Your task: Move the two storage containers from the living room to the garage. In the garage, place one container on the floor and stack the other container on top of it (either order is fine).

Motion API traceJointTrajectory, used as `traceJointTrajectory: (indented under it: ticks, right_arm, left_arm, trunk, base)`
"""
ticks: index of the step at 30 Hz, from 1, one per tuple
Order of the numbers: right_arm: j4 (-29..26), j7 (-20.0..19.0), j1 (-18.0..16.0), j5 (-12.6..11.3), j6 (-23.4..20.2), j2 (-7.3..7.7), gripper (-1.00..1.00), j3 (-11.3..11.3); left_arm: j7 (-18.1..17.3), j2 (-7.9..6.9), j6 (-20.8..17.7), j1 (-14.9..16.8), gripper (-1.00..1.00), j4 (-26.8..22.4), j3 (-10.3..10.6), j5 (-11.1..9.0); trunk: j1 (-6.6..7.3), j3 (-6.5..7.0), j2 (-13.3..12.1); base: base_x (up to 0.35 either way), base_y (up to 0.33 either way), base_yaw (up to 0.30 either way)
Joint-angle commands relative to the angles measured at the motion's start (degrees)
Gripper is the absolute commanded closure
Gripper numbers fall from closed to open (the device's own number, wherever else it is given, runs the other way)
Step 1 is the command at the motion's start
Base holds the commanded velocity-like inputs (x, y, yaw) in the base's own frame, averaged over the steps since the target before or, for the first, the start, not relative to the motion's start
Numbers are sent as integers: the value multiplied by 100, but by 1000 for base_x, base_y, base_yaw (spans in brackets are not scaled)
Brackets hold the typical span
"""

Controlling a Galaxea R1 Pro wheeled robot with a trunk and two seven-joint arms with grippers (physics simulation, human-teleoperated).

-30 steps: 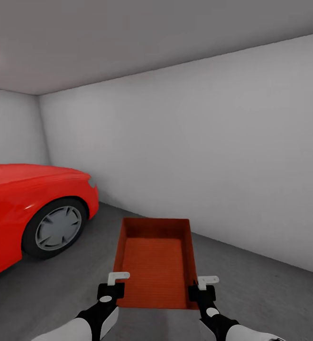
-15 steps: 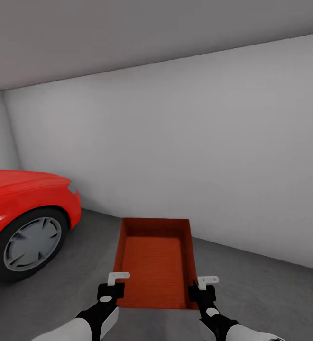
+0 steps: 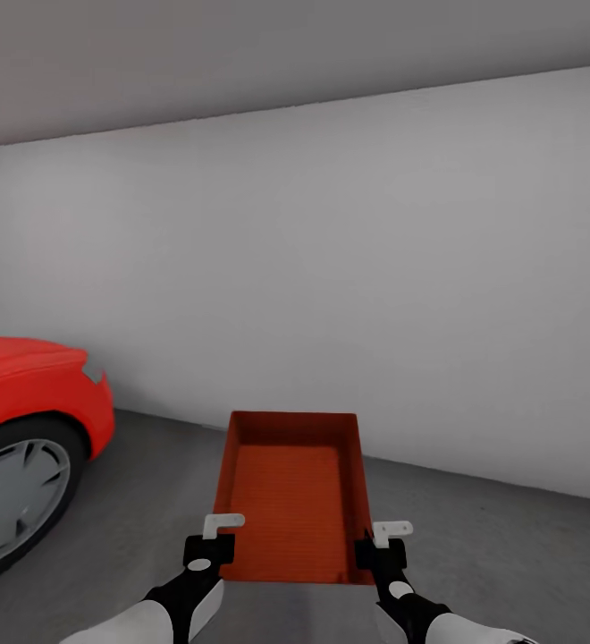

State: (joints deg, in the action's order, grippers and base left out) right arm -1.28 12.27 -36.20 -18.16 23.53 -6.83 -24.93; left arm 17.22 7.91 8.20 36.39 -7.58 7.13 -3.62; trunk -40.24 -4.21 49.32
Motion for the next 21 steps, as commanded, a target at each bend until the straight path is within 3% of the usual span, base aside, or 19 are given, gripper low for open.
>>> traceJointTrajectory:
  ticks: [1,21]
  right_arm:
    - [5,3,-5,19,-6,-29,100,85]
    - [5,-8,-4,20,-6,-29,100,85]
  left_arm:
    - [88,0,35,8,100,-12,-326,28]
    - [88,0,40,8,100,-15,-326,28]
  trunk:
    - [-4,-9,7]
    - [-4,-9,7]
  base:
    - [289,237,-240]
    - [289,237,-240]
